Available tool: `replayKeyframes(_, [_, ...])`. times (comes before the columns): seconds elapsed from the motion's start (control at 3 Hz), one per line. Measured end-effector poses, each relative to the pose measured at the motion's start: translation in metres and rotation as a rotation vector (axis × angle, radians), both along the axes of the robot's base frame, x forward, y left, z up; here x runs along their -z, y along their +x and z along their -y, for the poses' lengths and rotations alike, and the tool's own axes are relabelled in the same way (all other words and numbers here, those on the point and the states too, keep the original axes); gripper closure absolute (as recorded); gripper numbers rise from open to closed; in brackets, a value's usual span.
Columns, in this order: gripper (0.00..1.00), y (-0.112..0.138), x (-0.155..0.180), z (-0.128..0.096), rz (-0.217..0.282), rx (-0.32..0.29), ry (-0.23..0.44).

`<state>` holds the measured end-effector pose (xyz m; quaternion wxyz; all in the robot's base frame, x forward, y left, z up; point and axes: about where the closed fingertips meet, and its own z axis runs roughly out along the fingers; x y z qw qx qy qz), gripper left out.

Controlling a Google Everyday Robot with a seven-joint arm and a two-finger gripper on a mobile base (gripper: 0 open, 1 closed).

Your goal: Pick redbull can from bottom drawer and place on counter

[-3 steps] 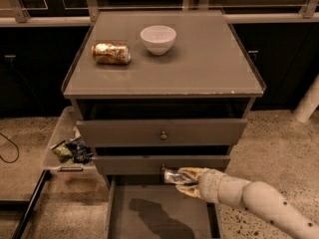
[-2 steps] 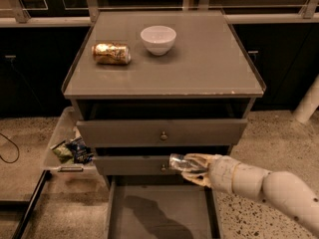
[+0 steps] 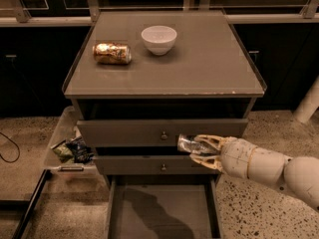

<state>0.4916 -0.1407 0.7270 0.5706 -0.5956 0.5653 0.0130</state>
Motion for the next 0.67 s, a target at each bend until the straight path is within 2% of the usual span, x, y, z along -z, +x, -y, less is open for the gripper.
replayKeyframes(0.33, [1.0, 0.011, -0.019, -0.002, 0.023, -0.025, 0.023])
replayKeyframes(0.67, [1.0, 0.031, -0.06, -0.011, 0.022, -0.092, 0.09])
